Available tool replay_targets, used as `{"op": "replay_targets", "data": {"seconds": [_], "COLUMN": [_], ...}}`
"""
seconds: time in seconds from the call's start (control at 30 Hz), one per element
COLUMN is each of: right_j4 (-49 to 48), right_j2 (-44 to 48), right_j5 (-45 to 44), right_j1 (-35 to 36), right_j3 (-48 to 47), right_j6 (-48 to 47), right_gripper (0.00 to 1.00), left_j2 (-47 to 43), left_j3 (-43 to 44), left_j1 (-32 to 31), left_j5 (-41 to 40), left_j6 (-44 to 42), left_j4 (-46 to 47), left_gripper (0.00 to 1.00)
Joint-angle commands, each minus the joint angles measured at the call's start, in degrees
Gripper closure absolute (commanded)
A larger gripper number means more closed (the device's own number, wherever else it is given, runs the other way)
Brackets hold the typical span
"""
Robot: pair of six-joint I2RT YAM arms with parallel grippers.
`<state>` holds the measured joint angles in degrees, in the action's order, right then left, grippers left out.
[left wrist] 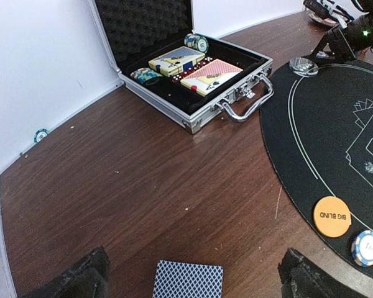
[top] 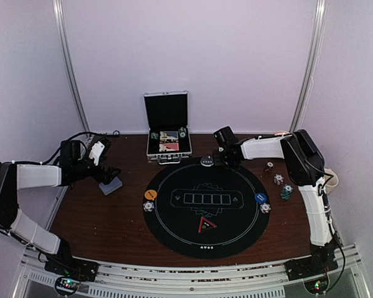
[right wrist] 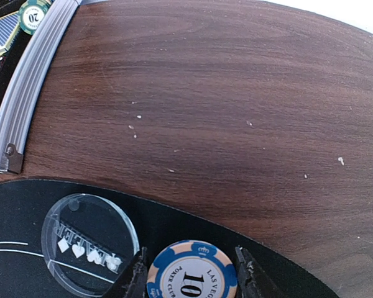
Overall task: Distribute texas hold em gaming equipment
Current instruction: Place the poker chips pile in the dealer area.
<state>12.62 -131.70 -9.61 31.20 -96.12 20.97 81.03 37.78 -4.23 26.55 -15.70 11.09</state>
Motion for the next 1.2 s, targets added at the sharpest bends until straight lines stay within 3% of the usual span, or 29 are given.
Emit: {"op": "replay_targets", "data": {"seconds": [0.0,0.83,1.17], "right_j4": [-1.9,-1.5,2.6], "right_j2": [-0.8,0.4,8.0], "right_j5": [0.5,0.6,-4.1], "right_j1": [0.5,0.9,0.9], "right_j3": [-1.3,0.0,2.5], "right_j6": [0.2,0.5,1.0], "right_gripper": [0.60,0.48,0.40], "left_j2": [0.5,0.5,0.7], "left_j3": [-0.2,-0.2,-0.1], "left_j1": [0.3,0.2,0.2], "left_j5": [0.1,0.2,0.3], "left_j6": [0.3,0.1,0.2], "left_j4": [2.8,2.7,2.7], "left_gripper": [0.02,0.02,0.02]}}
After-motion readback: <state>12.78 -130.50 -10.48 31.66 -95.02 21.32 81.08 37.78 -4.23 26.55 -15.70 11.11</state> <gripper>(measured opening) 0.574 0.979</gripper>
